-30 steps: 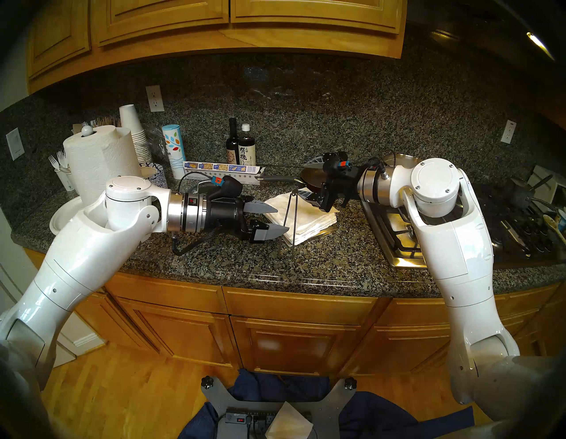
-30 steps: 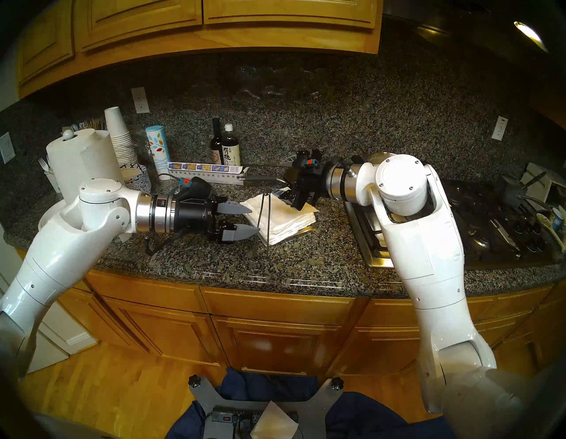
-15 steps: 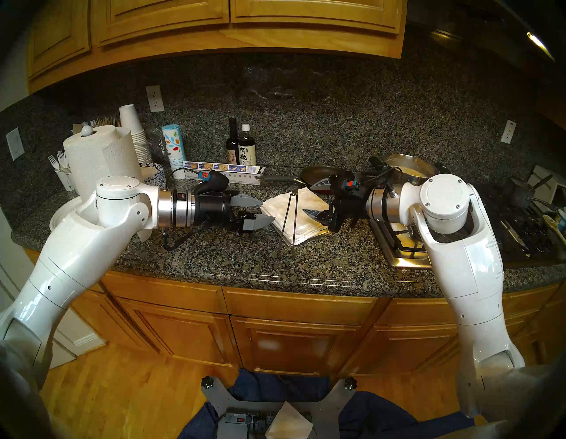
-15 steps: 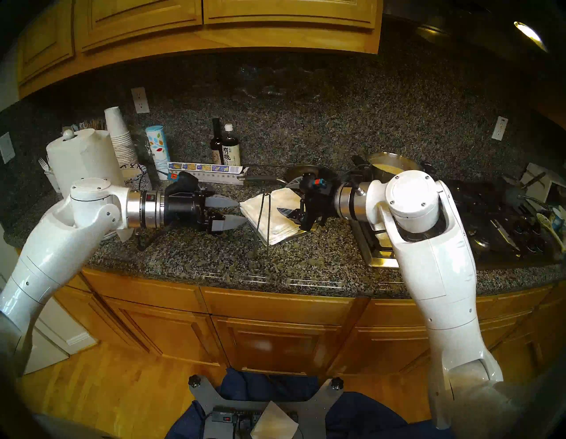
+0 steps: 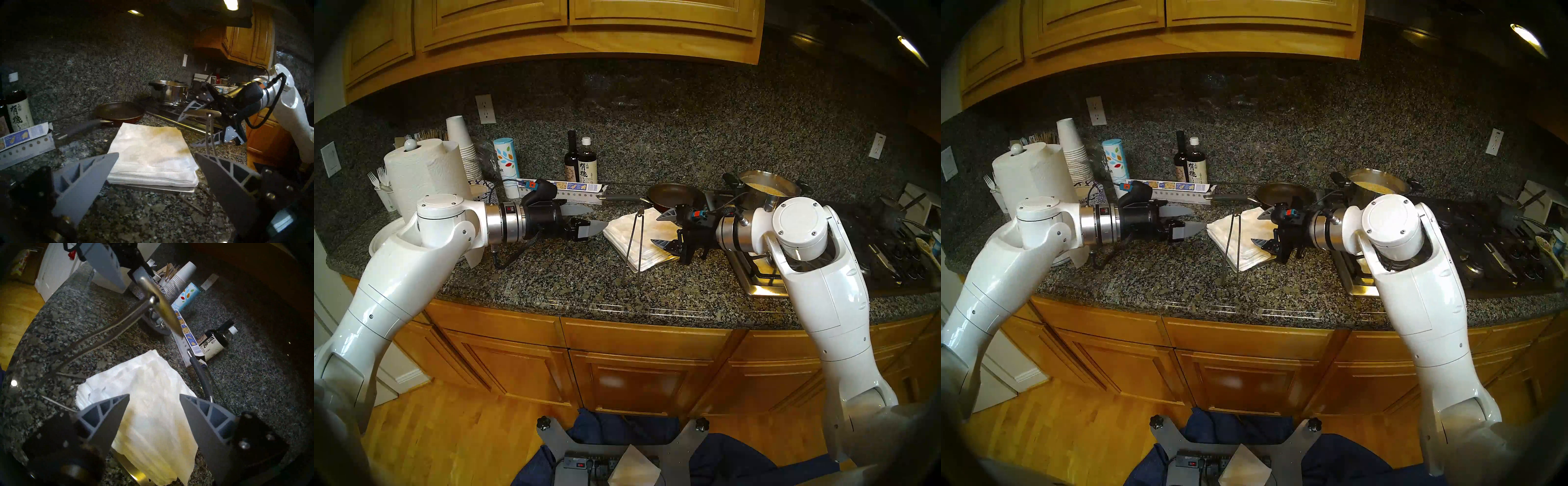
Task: Take napkin out of napkin holder
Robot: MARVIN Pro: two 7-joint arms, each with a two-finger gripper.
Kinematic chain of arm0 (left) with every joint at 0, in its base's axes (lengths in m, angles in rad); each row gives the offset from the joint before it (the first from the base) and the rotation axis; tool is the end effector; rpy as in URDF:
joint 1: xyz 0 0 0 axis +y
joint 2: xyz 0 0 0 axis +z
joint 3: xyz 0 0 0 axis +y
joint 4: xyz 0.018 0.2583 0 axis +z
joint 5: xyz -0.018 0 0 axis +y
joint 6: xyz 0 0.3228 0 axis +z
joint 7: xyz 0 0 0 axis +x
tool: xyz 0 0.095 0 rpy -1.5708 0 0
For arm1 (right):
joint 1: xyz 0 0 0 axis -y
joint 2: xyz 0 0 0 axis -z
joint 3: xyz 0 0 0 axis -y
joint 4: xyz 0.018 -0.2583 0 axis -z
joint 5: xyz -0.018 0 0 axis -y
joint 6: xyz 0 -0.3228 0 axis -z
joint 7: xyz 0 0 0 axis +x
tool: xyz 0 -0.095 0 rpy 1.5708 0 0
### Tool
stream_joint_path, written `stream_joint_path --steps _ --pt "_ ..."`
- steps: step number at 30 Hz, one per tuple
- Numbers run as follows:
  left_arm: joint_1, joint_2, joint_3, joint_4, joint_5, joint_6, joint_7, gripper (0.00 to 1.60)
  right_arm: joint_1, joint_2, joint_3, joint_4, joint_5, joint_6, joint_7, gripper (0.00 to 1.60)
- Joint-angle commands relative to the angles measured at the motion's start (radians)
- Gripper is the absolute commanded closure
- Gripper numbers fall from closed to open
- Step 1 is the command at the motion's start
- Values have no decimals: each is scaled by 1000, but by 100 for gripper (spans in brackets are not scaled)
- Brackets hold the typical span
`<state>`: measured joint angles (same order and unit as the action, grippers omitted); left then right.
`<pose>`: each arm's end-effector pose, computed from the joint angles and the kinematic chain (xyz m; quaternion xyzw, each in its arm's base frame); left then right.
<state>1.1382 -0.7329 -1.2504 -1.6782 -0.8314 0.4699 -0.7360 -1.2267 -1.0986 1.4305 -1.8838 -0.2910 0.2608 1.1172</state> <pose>0.4438 0.0290 -0.1043 0.6967 -0.3519 0.5337 0.3255 0.4227 0.0272 -0.0979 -0.5817 -0.6144 -0.5318 0.0364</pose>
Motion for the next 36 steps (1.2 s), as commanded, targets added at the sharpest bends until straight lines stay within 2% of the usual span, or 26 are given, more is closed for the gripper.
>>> stream_joint_path --steps 1,9,15,28,36 --pt "-28 -18 -31 0 -15 -18 15 0 10 16 18 -55 12 3 21 48" --pt "-43 -35 -17 19 -7 -17 18 0 -19 20 22 -64 4 7 36 51" --pt "-40 -35 -24 16 -9 -17 26 0 -5 12 5 -40 -10 1 31 56" --pt "-29 -27 -36 5 -14 -11 21 0 9 7 -17 -25 -38 0 42 56" --pt "-26 -27 -38 5 -13 -13 18 0 17 -4 -26 -6 -59 -7 39 65"
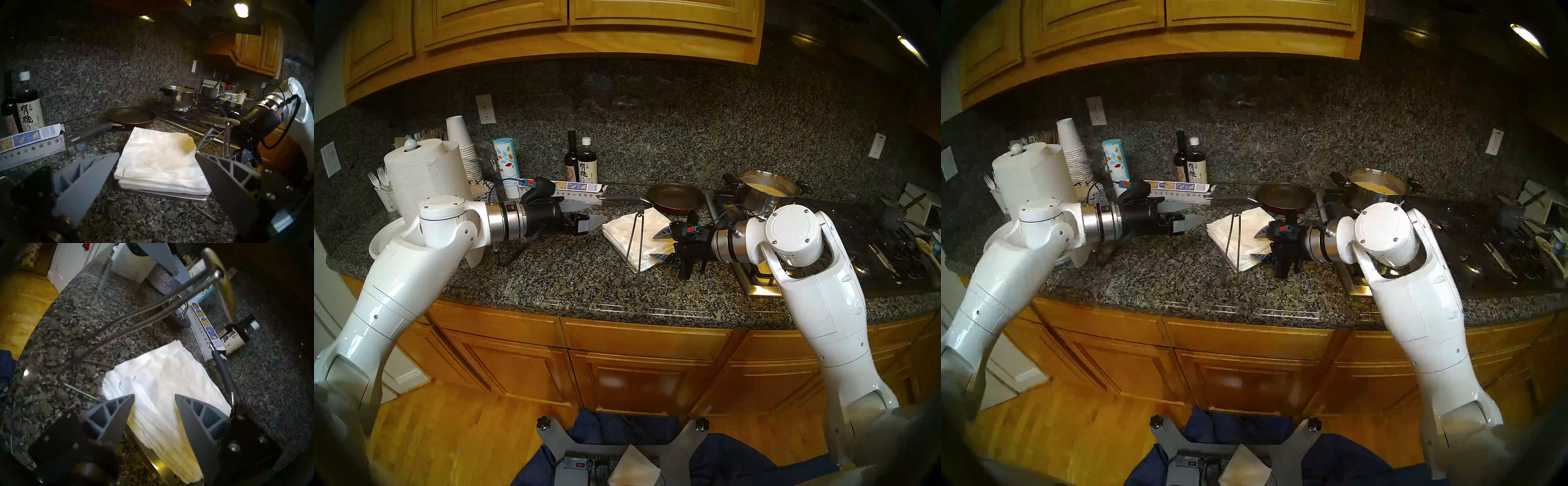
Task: Take napkin out of napkin holder
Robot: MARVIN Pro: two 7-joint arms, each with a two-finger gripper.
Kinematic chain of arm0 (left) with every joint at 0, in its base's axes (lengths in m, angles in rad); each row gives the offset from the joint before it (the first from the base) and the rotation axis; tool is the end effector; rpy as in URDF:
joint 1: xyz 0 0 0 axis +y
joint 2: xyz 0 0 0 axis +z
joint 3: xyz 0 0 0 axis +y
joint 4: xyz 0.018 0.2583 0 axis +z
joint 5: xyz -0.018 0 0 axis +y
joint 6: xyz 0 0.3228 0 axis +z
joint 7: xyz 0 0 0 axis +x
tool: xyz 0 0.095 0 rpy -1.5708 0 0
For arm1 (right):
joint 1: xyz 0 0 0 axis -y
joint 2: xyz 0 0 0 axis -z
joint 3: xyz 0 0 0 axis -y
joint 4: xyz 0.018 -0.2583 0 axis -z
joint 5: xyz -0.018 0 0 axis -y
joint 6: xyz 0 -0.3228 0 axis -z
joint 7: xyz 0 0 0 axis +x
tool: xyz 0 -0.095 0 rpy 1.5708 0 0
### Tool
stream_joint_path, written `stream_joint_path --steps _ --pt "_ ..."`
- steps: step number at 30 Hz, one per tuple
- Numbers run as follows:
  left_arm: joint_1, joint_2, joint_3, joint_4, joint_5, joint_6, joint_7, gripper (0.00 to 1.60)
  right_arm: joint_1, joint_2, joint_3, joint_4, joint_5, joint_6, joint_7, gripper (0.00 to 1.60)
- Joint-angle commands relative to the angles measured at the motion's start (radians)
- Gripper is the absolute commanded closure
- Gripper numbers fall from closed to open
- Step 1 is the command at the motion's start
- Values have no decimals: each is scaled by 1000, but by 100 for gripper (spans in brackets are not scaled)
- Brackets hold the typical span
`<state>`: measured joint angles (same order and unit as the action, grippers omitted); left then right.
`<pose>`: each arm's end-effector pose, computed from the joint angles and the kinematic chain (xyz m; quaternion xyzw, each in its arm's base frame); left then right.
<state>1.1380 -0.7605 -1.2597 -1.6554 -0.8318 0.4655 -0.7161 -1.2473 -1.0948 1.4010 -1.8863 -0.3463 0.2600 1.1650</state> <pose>0.4498 0.0306 -0.1070 0.6980 -0.3342 0.5427 0.3264 0.4169 0.0337 -0.1168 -0.5869 -0.6404 -0.4940 0.0379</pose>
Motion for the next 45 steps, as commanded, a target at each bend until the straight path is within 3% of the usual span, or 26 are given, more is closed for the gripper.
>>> stream_joint_path --steps 1,13,33,36,41,42,43,45 --pt "-25 2 -29 -19 -13 -9 -2 0 40 -9 3 -1 -5 -7 -9 65" --pt "-10 9 -41 -29 -18 -7 -2 0 69 -35 -3 19 -13 -17 -4 61" --pt "8 15 -57 -26 -29 -8 -9 0 89 -45 -23 53 -29 -19 4 74" --pt "14 18 -63 -28 -32 -9 -10 0 93 -49 -27 61 -31 -20 2 93" --pt "24 21 -73 -31 -37 -11 -11 0 97 -57 -28 67 -38 -21 -2 99" --pt "24 22 -74 -31 -37 -11 -11 0 97 -59 -26 66 -40 -21 -5 146" --pt "25 22 -74 -31 -37 -11 -11 0 99 -59 -24 66 -40 -21 -3 160" --pt "25 22 -74 -30 -37 -10 -12 0 98 -58 -10 53 -40 -21 -10 160"
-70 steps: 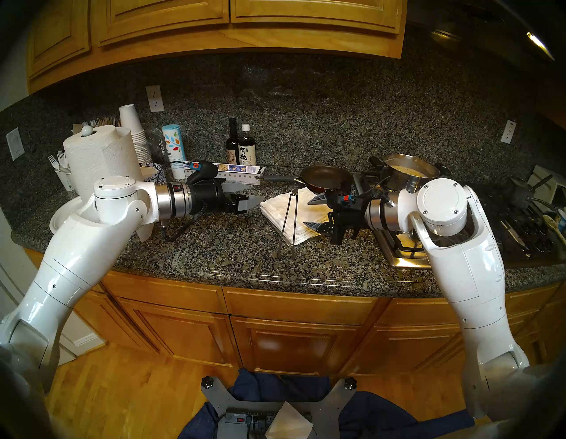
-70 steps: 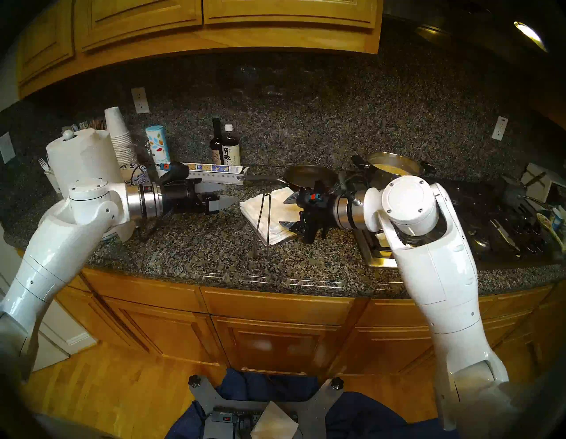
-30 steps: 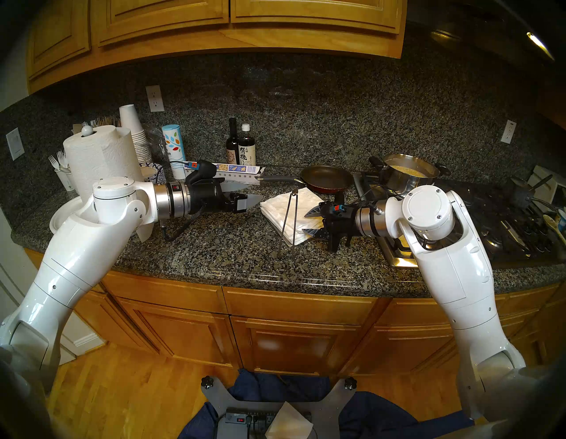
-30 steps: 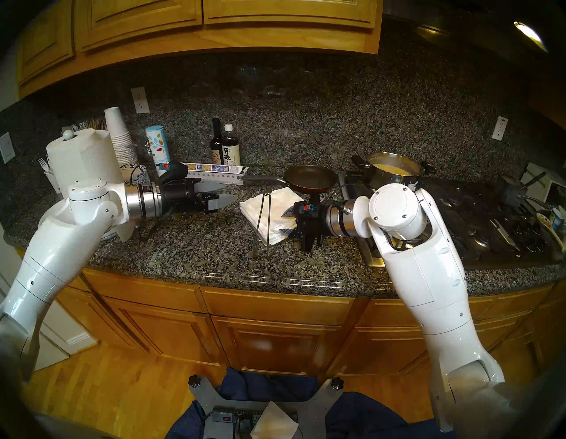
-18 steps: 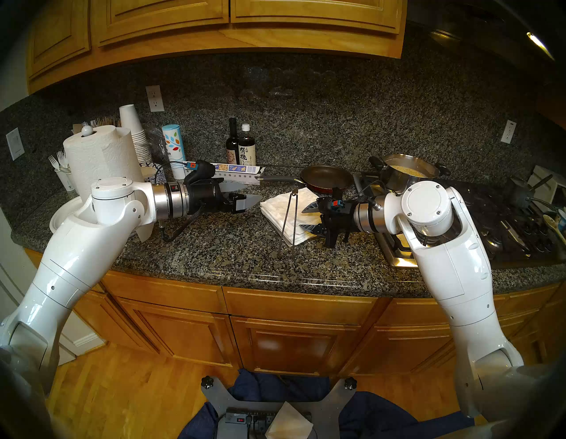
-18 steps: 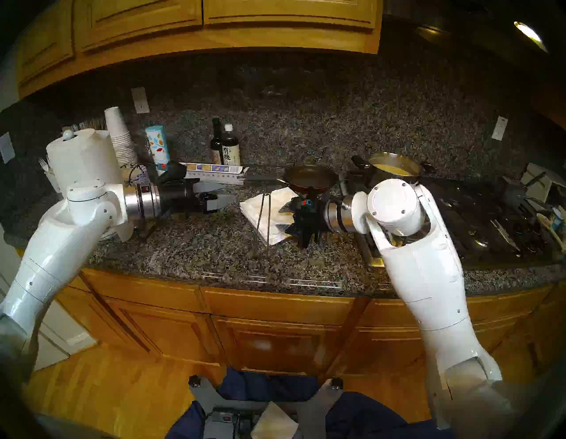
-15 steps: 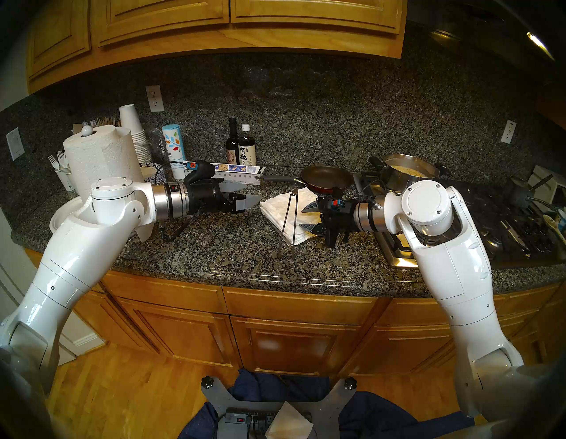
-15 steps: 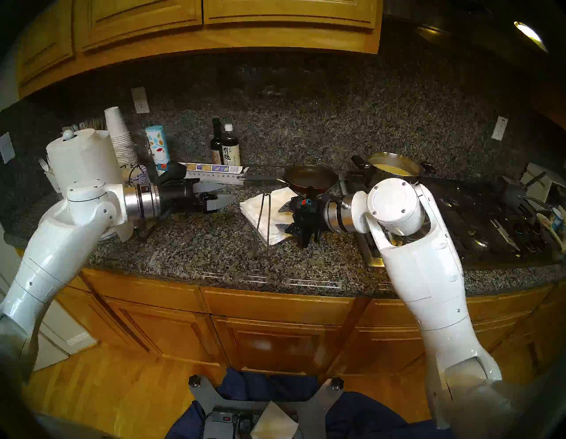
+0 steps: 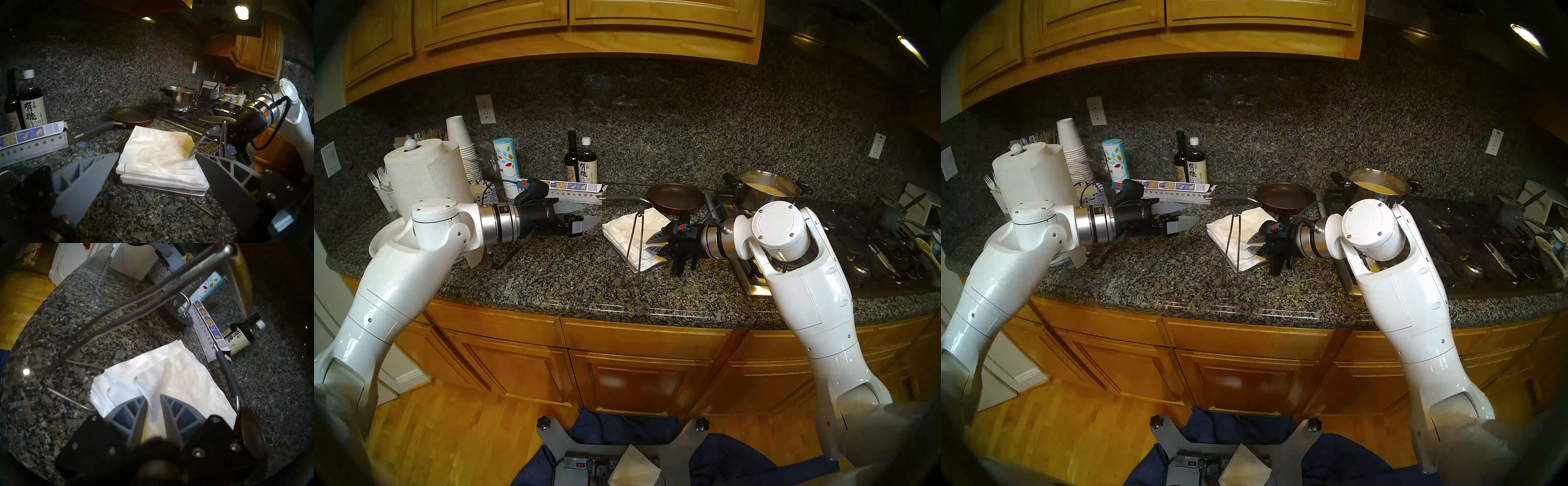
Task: Take napkin out of napkin holder
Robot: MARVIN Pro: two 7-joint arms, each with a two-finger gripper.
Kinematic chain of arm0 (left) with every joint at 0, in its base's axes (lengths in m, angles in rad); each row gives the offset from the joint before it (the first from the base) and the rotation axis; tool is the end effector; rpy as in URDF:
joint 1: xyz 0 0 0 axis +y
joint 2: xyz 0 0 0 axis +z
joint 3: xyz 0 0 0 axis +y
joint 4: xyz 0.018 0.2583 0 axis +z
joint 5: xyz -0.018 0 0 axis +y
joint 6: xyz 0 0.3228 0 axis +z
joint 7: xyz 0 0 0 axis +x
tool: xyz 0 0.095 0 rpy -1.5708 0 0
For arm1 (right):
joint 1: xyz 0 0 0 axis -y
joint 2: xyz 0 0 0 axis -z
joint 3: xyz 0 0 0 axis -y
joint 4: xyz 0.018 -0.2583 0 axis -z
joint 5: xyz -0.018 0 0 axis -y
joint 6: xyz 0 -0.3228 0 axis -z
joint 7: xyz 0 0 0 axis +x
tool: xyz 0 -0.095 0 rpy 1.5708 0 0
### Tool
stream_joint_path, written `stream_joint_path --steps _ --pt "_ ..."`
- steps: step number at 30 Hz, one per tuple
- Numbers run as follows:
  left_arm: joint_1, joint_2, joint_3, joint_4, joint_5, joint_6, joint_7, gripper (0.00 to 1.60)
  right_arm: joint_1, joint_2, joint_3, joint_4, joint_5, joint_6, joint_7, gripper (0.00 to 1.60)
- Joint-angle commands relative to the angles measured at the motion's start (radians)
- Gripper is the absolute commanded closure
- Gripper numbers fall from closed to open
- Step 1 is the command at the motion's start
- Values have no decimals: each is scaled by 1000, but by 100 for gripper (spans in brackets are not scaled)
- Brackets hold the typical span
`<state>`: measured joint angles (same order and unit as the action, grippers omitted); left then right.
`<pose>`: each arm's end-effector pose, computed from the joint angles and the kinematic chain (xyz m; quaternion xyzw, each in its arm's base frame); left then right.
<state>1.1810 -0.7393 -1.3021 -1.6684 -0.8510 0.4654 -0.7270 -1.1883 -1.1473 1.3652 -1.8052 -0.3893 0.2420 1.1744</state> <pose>0.4440 0.0424 -0.1078 0.7003 -0.3260 0.5430 0.3295 0.4336 0.0445 -0.1225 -0.5869 -0.6441 -0.4888 0.0417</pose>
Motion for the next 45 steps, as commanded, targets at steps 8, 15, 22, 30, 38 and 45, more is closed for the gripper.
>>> stream_joint_path --steps 8,15,22,30,38,45 --pt "-31 -17 -17 -5 -11 -11 -2 0 55 19 111 -86 6 6 -26 160" --pt "-47 -36 -2 6 -1 -11 -3 0 36 70 210 -136 12 24 -14 160" --pt "-60 -44 12 18 7 -10 -11 0 -37 129 318 -185 19 38 11 160" --pt "-75 -54 27 36 15 -10 -20 0 -164 167 441 -222 20 39 39 160" --pt "-91 -68 45 60 27 -14 -32 0 -265 164 552 -249 12 34 61 160" --pt "-103 -77 57 76 38 -19 -45 0 -315 156 603 -236 -13 15 51 160"
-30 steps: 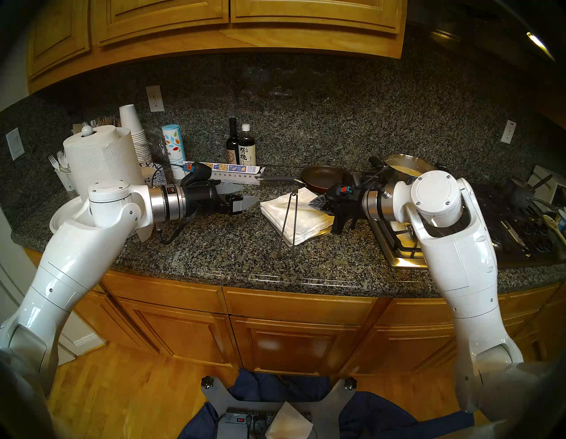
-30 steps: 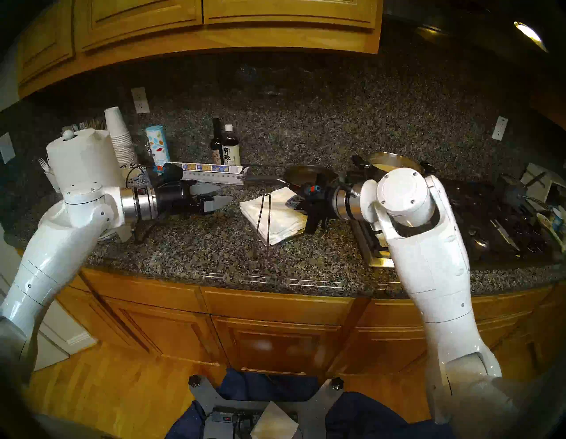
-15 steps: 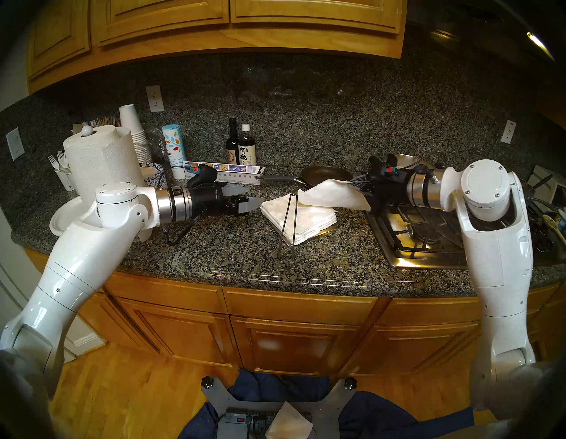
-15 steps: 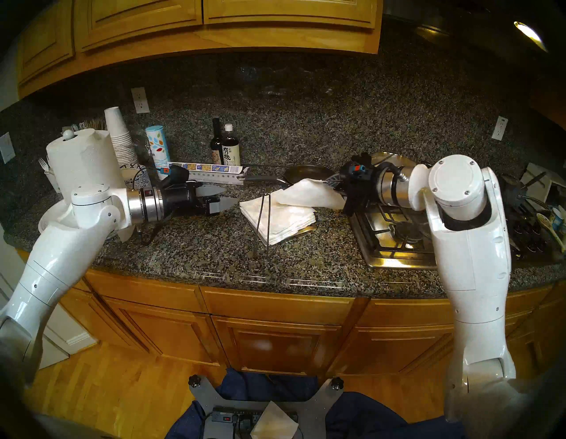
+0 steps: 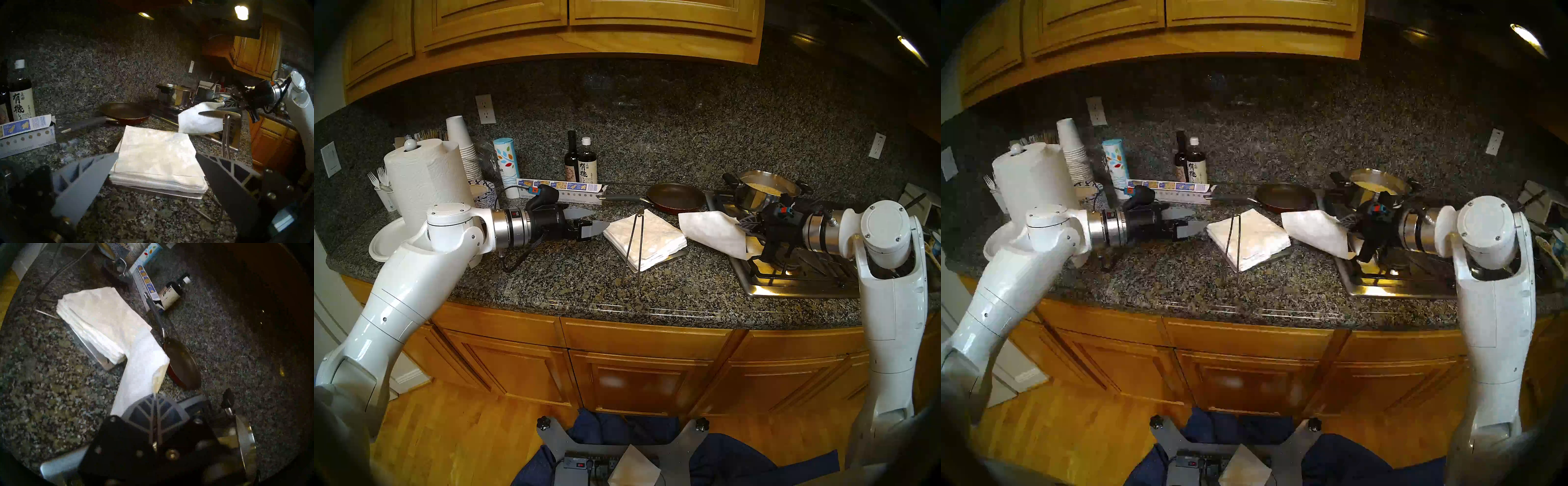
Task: Take napkin out of napkin holder
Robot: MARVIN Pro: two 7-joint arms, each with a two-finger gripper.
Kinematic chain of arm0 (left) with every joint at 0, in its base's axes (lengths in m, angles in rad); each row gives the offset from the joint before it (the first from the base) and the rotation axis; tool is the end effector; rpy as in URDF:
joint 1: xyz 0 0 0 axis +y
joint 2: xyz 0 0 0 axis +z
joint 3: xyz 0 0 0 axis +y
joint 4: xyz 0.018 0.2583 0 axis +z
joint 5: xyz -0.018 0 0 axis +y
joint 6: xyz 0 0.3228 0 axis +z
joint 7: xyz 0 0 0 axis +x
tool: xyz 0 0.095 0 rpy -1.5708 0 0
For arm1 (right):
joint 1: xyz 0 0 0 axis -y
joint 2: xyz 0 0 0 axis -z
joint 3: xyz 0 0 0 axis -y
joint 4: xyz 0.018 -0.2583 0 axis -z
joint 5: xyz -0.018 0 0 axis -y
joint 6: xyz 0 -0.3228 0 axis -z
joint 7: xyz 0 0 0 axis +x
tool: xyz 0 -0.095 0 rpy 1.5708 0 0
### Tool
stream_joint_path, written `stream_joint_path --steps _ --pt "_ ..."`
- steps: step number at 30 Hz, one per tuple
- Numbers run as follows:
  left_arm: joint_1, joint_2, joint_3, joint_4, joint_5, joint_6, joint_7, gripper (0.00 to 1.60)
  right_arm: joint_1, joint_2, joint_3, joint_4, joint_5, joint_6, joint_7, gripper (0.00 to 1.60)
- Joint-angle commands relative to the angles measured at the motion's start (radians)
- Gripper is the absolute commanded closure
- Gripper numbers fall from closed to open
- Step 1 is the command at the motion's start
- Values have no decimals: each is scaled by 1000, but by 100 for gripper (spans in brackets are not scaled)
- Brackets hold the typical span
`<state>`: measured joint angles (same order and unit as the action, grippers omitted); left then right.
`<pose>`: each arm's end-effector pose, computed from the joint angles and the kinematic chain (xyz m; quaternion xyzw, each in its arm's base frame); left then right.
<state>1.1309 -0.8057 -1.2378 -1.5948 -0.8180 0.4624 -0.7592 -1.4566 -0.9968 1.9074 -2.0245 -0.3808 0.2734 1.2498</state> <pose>0.4553 0.0259 -0.1265 0.7008 -0.3273 0.5270 0.3522 0.3764 -0.1212 -0.0664 0.6682 0.5423 0.4993 0.1010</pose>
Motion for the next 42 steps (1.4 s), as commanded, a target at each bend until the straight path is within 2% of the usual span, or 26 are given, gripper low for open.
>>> stream_joint_path --steps 1,9,18,25,26,28,38,42 --pt "-53 -12 -6 4 6 -16 -14 0 -52 5 65 -15 -28 -17 -27 160" --pt "-58 -20 1 8 14 -15 -24 0 -69 3 67 34 -92 -40 -78 160" --pt "-59 -24 0 3 21 -9 -24 0 -48 -9 57 84 -105 -61 -104 160" --pt "-59 -22 -2 -5 23 -5 -22 0 -19 -23 48 85 -94 -63 -107 159" --pt "-59 -22 -2 -6 23 -4 -22 0 -15 -27 51 83 -88 -63 -106 144" --pt "-59 -23 -2 -7 23 -4 -22 0 -9 -27 58 74 -84 -61 -103 96" --pt "-66 -28 1 -2 26 -2 -24 0 26 -11 88 27 -63 -60 -91 92" --pt "-69 -27 2 -6 27 0 -28 0 45 -19 76 0 -43 -57 -84 93"
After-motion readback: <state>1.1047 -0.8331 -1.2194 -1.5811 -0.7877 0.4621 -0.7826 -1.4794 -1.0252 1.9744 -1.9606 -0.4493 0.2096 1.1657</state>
